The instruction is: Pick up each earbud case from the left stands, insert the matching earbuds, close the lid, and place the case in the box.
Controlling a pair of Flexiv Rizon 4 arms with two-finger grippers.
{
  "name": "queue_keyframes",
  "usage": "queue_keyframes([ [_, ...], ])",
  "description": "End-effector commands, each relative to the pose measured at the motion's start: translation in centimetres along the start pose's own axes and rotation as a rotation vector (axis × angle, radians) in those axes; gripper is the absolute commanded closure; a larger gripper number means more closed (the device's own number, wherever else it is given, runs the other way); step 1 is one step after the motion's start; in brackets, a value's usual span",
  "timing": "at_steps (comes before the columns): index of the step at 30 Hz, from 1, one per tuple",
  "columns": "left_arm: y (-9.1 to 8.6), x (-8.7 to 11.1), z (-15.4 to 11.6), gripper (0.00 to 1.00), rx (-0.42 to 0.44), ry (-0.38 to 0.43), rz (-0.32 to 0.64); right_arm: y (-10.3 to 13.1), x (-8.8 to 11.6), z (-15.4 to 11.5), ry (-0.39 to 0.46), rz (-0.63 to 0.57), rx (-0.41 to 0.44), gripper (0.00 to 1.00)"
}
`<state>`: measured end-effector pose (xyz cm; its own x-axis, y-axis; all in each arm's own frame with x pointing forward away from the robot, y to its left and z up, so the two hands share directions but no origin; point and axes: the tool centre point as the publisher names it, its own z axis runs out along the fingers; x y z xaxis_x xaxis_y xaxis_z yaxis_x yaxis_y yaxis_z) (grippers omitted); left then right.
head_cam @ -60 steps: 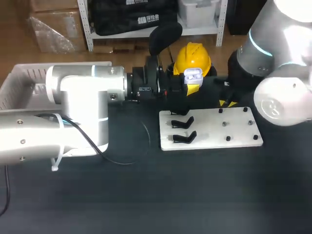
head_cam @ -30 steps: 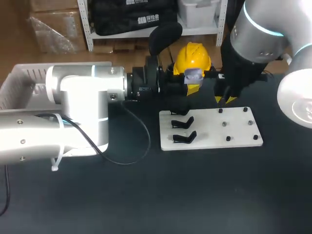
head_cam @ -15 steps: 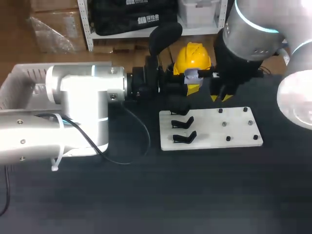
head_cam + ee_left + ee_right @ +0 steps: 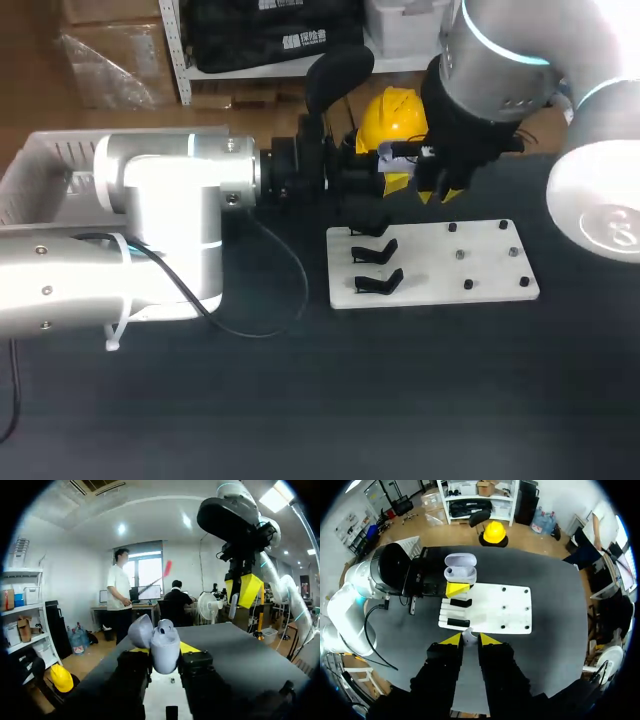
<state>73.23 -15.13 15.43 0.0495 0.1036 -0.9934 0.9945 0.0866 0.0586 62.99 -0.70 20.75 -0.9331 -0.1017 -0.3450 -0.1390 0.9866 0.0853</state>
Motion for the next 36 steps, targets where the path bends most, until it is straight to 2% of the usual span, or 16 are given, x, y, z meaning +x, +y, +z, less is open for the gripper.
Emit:
queue_keyframes([
  [1,-0.3,0.2,0.0,1.0,-0.013,-0.009,0.006,0.6,-0.9,0.4,0.008,-0.022,0.004,1.0],
  [12,-0.3,0.2,0.0,1.0,-0.013,-0.009,0.006,1.7,-3.6,0.8,0.003,-0.106,-0.001,1.0],
  [19,-0.3,0.2,0.0,1.0,-0.013,-0.009,0.006,1.6,-4.7,0.4,0.004,-0.173,-0.001,1.0],
  [36,-0.3,0.2,0.0,1.0,-0.013,-0.009,0.006,1.7,-7.2,0.8,0.027,-0.243,-0.002,1.0],
])
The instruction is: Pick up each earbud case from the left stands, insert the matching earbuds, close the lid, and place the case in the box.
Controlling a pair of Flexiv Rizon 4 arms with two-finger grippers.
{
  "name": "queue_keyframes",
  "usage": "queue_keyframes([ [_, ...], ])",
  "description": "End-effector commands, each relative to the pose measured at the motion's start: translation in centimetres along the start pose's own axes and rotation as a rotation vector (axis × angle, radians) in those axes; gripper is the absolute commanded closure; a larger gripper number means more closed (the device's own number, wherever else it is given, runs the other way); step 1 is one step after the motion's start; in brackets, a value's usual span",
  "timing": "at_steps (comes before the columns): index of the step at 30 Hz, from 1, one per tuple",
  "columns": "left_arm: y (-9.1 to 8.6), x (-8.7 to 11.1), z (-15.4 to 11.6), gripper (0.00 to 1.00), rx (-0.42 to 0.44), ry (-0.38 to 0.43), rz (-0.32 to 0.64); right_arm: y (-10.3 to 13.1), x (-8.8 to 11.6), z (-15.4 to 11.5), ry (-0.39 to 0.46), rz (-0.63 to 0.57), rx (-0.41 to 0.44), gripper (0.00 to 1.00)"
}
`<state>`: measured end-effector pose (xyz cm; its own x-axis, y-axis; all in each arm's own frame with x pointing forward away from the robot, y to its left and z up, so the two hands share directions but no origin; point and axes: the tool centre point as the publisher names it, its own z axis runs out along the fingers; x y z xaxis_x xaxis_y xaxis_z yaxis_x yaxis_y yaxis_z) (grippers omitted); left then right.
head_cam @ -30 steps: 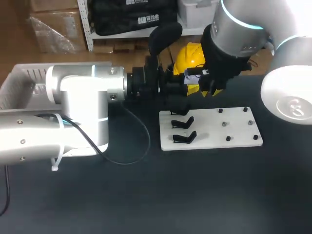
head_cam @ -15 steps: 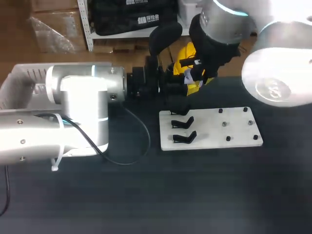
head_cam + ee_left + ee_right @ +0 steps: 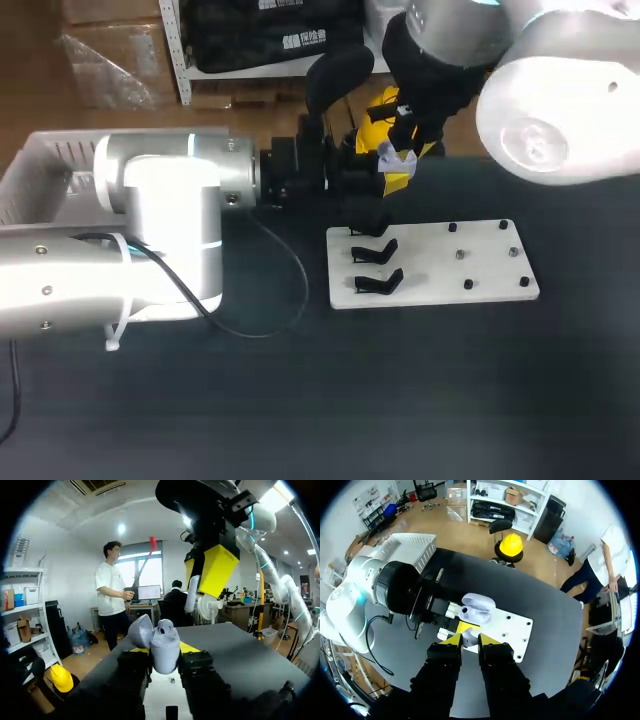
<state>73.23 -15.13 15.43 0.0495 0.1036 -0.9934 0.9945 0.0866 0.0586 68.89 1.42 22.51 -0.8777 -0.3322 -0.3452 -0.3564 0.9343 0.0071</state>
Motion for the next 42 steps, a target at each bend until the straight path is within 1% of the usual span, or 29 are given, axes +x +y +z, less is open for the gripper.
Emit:
queue_keyframes([
  [1,-0.3,0.2,0.0,1.0,-0.013,-0.009,0.006,0.1,-1.0,0.2,0.016,-0.011,-0.001,1.0],
  [8,-0.3,0.2,0.0,1.0,-0.013,-0.009,0.006,0.3,-1.5,0.7,0.015,-0.051,-0.001,1.0],
  [15,-0.3,0.2,0.0,1.0,-0.013,-0.009,0.006,0.3,-1.6,1.4,0.022,-0.083,0.0,1.0],
  [42,-0.3,0.2,0.0,1.0,-0.013,-0.009,0.006,0.5,-2.0,2.7,0.029,-0.081,0.007,1.0],
])
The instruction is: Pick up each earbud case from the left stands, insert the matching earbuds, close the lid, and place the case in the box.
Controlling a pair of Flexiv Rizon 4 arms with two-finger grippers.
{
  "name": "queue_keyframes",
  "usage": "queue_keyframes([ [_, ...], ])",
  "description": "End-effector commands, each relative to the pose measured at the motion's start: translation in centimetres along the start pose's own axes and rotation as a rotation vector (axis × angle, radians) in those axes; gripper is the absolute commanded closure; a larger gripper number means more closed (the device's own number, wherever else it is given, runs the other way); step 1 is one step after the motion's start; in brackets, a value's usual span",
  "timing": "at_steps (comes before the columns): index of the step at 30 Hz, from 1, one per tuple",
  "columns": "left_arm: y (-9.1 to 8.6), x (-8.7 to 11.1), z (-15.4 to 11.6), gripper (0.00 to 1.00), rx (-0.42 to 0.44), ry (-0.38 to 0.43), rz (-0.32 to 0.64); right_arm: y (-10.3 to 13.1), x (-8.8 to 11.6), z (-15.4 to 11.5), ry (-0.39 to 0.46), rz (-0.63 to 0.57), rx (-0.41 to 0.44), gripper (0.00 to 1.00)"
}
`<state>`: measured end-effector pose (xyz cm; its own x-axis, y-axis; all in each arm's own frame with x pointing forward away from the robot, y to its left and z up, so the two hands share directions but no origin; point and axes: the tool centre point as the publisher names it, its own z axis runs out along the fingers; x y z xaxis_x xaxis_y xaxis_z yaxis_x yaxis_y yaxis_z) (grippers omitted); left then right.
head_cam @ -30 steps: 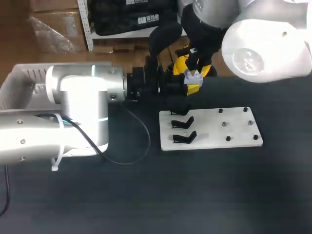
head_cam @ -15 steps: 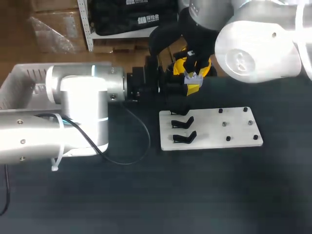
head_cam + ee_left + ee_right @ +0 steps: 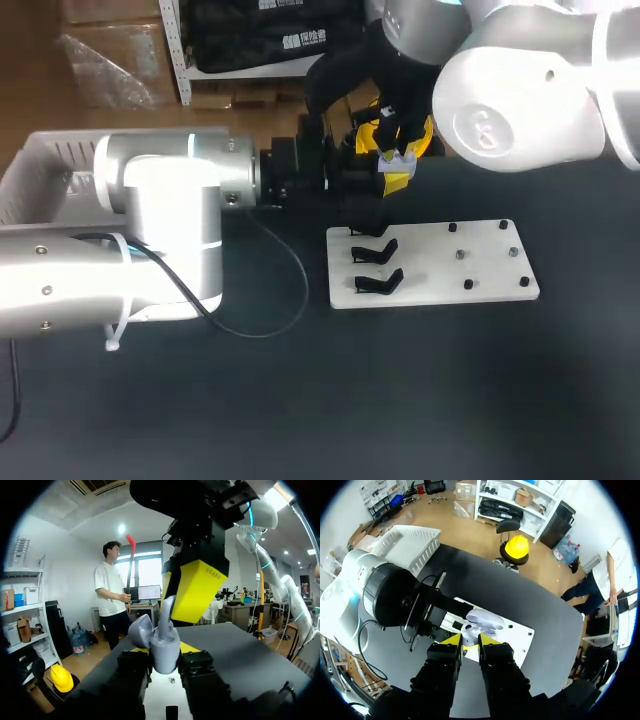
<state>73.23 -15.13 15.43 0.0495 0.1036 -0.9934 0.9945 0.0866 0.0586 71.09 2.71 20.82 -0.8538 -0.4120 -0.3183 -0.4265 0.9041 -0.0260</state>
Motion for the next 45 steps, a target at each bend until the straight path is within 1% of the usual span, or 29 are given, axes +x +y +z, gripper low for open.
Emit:
queue_keyframes([
  [1,-0.3,0.2,0.0,1.0,-0.013,-0.009,0.006,0.0,-0.3,0.2,0.002,0.002,0.001,1.0],
  [17,-0.3,0.2,0.0,1.0,-0.013,-0.009,0.006,0.3,-0.5,0.8,0.004,0.001,0.002,1.0],
  [45,-0.3,0.2,0.0,1.0,-0.013,-0.009,0.006,0.2,0.2,1.9,0.047,-0.034,0.043,1.0],
])
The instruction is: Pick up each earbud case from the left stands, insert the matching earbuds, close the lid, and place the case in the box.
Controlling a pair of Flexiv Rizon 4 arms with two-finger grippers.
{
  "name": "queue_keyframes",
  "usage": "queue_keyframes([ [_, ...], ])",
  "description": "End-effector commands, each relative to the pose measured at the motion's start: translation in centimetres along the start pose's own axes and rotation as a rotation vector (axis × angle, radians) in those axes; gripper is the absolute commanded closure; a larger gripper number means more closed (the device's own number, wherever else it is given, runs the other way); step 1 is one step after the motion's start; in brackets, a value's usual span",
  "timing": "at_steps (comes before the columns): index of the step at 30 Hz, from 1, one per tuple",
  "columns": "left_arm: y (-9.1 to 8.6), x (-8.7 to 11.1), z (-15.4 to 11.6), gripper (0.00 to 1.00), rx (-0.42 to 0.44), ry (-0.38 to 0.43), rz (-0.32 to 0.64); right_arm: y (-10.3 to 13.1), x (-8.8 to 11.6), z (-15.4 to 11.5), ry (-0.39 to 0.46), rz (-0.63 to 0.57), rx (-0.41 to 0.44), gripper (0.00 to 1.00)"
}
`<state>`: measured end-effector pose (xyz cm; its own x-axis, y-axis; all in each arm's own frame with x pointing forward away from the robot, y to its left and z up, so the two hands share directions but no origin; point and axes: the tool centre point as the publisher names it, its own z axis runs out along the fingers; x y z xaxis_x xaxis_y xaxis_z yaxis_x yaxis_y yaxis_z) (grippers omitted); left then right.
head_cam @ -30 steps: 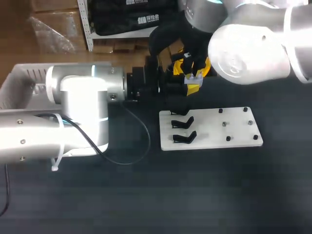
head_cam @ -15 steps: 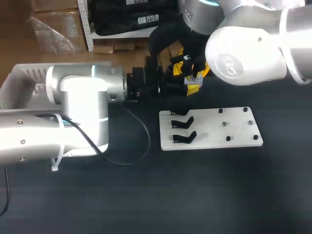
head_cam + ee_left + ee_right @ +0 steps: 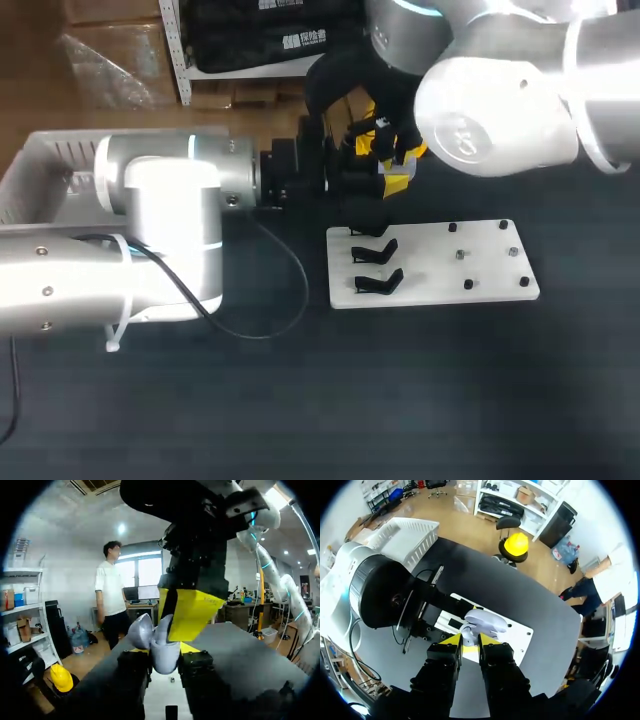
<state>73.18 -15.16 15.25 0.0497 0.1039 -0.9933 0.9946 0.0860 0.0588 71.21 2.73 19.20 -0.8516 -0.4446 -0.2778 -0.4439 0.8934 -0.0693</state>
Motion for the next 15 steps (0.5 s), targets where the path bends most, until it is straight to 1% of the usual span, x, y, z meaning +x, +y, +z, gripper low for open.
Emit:
queue_keyframes([
  [1,-0.26,-0.01,-0.03,1.0,-0.014,-0.009,0.006,0.19,-0.13,0.35,0.005,-0.002,0.013,1.0],
  [7,-0.26,-0.01,-0.03,1.0,-0.014,-0.009,0.006,0.16,0.0,0.52,0.01,0.001,0.019,1.0],
  [8,-0.26,-0.01,-0.03,1.0,-0.014,-0.009,0.006,0.17,0.0,0.53,0.011,0.002,0.019,0.99],
  [9,-0.26,-0.01,-0.03,1.0,-0.014,-0.009,0.006,0.23,0.0,0.52,0.011,0.002,0.019,0.85],
  [10,-0.26,-0.01,-0.03,1.0,-0.014,-0.009,0.006,0.28,-0.01,0.47,0.009,0.003,0.019,0.8],
  [11,-0.26,-0.01,-0.03,1.0,-0.014,-0.009,0.006,0.3,-0.02,0.43,0.007,0.004,0.019,0.78],
  [13,-0.26,-0.01,-0.03,1.0,-0.014,-0.009,0.006,0.3,-0.03,0.37,0.006,0.006,0.02,0.71],
  [15,-0.26,-0.01,-0.03,1.0,-0.014,-0.009,0.006,0.33,0.0,0.25,0.005,0.006,0.02,0.67],
])
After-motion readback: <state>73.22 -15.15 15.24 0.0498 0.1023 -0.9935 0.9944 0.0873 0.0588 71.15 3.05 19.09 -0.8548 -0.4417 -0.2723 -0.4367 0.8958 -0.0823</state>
